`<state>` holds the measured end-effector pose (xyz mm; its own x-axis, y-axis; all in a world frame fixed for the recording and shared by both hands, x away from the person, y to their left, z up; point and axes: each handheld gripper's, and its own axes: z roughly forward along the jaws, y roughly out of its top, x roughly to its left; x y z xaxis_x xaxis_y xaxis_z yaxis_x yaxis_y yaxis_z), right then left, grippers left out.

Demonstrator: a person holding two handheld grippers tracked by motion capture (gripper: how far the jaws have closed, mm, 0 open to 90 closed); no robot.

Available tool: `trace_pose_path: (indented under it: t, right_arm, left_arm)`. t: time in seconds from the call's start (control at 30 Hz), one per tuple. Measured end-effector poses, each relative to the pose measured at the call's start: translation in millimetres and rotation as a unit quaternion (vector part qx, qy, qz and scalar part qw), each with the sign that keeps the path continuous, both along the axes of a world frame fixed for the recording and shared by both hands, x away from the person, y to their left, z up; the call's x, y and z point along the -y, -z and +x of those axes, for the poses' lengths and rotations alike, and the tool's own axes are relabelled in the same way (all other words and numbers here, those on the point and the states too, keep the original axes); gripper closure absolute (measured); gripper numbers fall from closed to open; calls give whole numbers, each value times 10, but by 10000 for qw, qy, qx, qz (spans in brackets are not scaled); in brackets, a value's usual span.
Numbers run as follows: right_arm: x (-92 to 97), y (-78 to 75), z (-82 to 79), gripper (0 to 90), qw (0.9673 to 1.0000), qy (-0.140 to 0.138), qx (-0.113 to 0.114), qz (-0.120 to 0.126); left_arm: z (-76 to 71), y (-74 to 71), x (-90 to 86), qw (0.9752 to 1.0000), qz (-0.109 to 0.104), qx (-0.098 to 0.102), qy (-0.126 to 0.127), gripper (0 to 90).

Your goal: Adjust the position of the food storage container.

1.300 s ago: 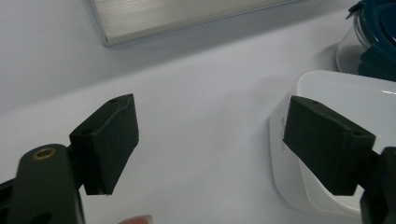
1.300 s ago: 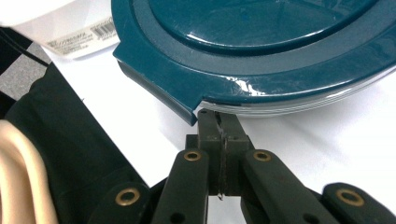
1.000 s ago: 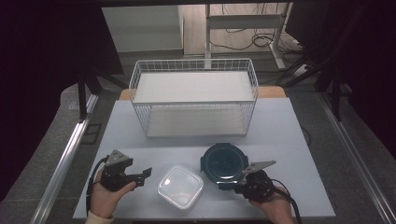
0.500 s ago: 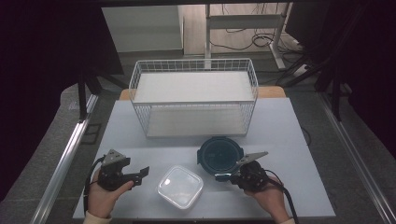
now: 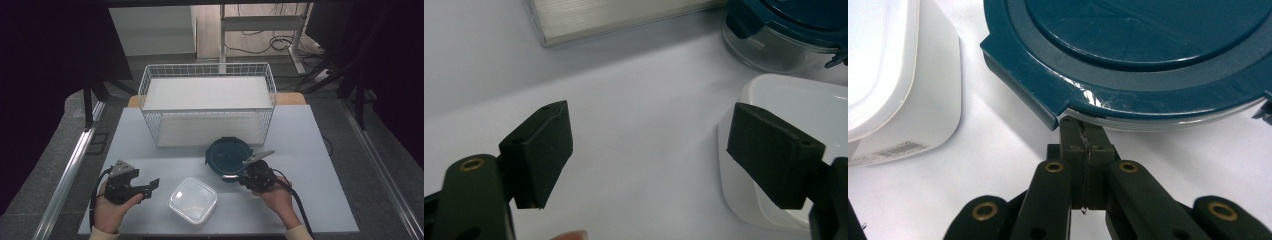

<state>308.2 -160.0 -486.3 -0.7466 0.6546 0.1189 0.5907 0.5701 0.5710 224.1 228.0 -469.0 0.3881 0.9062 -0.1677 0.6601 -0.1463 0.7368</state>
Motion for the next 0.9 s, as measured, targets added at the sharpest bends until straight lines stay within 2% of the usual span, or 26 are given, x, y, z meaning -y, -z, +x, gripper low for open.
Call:
trace_pose_path:
  t: [0.1, 0.2, 0.3, 0.37, 0.4, 0.43, 0.57, 0.63, 0.7, 0.73, 0.77, 0.8, 0.83, 0.9]
  right_arm:
    - [-6, -1, -21, 892, 9999, 34, 112, -51]
    - [55, -46, -65, 892, 9999, 66, 134, 87]
    - [169, -149, -160, 892, 9994, 74, 332, 116]
    - [279, -239, -212, 891, 9984, 184, 521, 138]
    - [279, -239, -212, 891, 9984, 184, 521, 138]
    - [403, -321, -240, 891, 9968, 339, 661, 283]
    - [646, -411, -254, 886, 9934, 629, 745, 609]
    - [749, -413, -253, 823, 9912, 704, 753, 831]
    - [816, -402, -244, 655, 9884, 829, 761, 1015]
    - [816, -402, -244, 655, 9884, 829, 761, 1015]
    - [843, -393, -233, 478, 9859, 959, 811, 1101]
    - [843, -393, -233, 478, 9859, 959, 811, 1101]
    - [846, -388, -228, 388, 9845, 1044, 844, 1132]
    - [843, -386, -226, 337, 9836, 1088, 839, 1167]
  left_arm:
    - [-3, -2, 4, 10000, 5, 7, 5, 179]
    - [-8, -11, -3, 10000, -23, -1, 23, 179]
    - [-9, -12, -15, 9999, -132, 7, 22, 199]
    - [-4, -4, -21, 9999, -153, 4, -14, 211]
    - [-4, -4, -21, 9999, -153, 4, -14, 212]
    - [-6, -1, -18, 9999, -160, -20, -8, 213]
    - [-30, -41, -7, 9998, -199, 32, 30, 215]
    - [-34, -53, -11, 9997, -241, 39, 43, 215]
    - [-28, -46, -19, 9996, -268, 20, 46, 214]
    - [-28, -46, -19, 9996, -268, 20, 46, 214]
    - [-20, -34, -28, 9996, -264, -13, 47, 213]
    - [-20, -34, -28, 9996, -264, -13, 47, 213]
    - [-19, -32, -31, 9996, -275, -17, 40, 213]
    - [-26, -42, -33, 9995, -301, 12, 26, 221]
